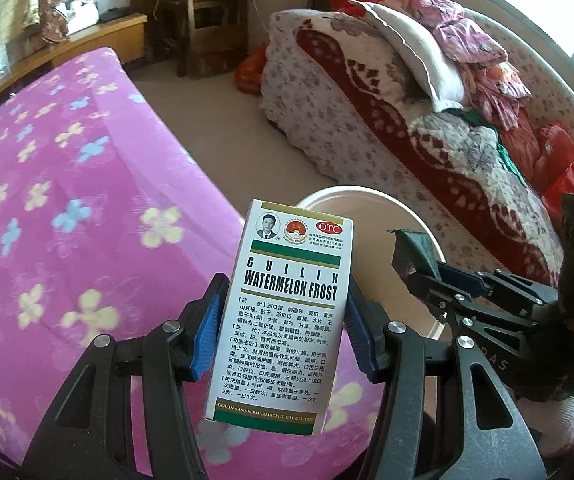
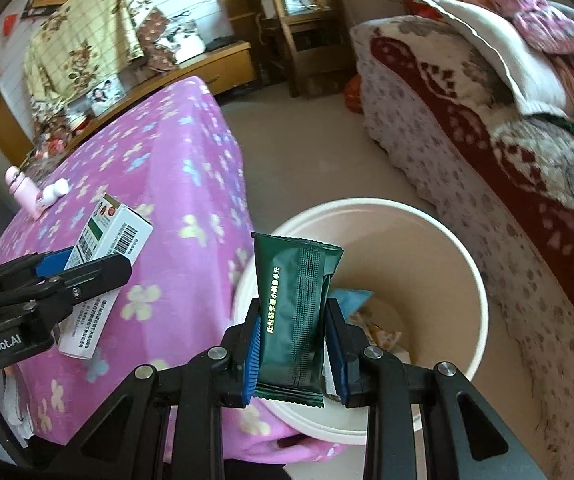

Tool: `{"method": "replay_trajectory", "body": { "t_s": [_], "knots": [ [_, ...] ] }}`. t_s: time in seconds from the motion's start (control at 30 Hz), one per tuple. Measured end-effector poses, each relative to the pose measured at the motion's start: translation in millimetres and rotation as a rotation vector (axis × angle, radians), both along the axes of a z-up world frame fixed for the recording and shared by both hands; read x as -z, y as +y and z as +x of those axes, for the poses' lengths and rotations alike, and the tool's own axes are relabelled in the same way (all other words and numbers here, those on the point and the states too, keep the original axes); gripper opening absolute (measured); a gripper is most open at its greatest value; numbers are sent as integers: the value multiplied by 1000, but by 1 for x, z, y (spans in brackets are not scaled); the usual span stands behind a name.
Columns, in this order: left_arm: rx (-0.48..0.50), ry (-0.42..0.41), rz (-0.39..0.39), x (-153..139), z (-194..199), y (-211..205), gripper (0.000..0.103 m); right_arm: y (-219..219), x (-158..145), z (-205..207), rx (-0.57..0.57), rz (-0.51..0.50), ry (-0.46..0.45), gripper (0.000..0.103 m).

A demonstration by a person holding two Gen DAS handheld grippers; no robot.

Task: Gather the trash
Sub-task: 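Open the right tool to drop the green packet while the left tool drops the box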

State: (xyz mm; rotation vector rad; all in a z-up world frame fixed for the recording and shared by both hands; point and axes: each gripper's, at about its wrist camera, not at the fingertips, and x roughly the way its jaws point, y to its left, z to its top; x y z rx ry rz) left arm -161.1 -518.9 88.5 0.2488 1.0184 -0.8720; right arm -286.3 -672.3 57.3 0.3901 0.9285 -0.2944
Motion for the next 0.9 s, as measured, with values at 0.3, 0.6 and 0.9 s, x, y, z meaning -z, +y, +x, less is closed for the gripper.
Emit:
{"method": "replay_trajectory", "body": {
  "t_s": [0.3,0.6,0.9],
  "knots": [
    [65,69,-56,11,-8,-24,55,-25,16,-10,72,15,33,42],
    [84,73,-116,7,-8,-25,68,-33,24,-18,108,46,38,69],
    [28,-101,-85,-10,-17,-5,68,-22,15,-22,99,11,8,69]
  ]
}}
